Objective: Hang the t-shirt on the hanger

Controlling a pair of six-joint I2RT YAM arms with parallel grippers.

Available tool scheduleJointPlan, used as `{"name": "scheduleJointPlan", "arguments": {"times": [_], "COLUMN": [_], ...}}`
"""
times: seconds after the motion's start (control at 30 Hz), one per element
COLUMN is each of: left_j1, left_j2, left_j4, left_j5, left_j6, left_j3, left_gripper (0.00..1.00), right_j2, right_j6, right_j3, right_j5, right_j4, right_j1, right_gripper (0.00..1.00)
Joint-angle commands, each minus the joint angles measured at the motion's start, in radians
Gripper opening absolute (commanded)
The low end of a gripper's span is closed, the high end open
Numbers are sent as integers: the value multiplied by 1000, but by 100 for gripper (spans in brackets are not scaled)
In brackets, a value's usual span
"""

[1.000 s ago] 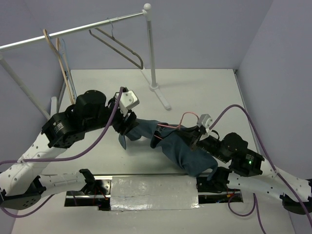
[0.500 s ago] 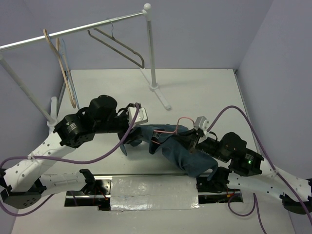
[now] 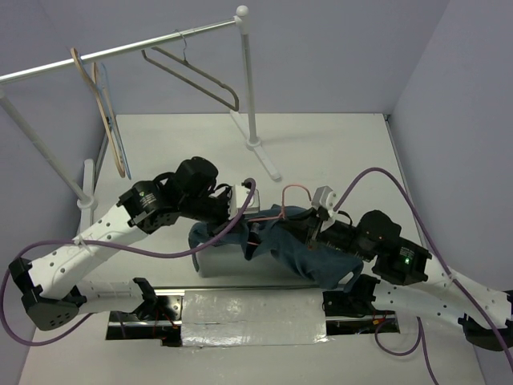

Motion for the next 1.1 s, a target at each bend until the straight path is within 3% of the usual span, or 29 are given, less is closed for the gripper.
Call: {"name": "scheduleJointPlan", "arguments": {"times": [0.0, 0.07, 0.17, 0.2, 0.3, 0.4, 0.47, 0.53, 0.63, 0.8, 1.07], "left_j1": [0, 0, 0, 2, 0, 5, 11, 18, 23, 23, 23], "left_j2": [16, 14, 2, -1, -7, -33, -52, -78, -105, -136, -109], "left_j4": [102, 117, 139, 145, 163, 177, 186, 199, 200, 208, 191], "left_j5": [105, 131, 153, 155, 158, 67, 8, -58, -115, -125, -126], "left_j6": [-30, -39, -45, -47, -56, -82, -102, -122, -154, -174, -206], "left_j3": [26, 29, 17, 14, 0, -17, -35, -41, -40, -40, -9], "left_gripper": [22, 30, 29, 27, 0, 0, 0, 0, 0, 0, 0], "right_j2": [33, 42, 56, 59, 67, 58, 48, 22, -25, -99, -71], "right_j6": [9, 9, 9, 9, 7, 27, 53, 66, 116, 162, 139], "right_j3": [60, 66, 77, 78, 78, 75, 69, 55, 32, 29, 147], "right_j5": [-59, -59, -59, -59, -39, 71, 157, 300, 428, 553, 473], "right_j4": [105, 108, 108, 110, 105, 82, 50, 24, -3, -51, -100], "right_j1": [10, 10, 12, 10, 10, 10, 10, 10, 10, 10, 10], "right_gripper": [0, 0, 0, 0, 0, 0, 5, 21, 35, 36, 48]}}
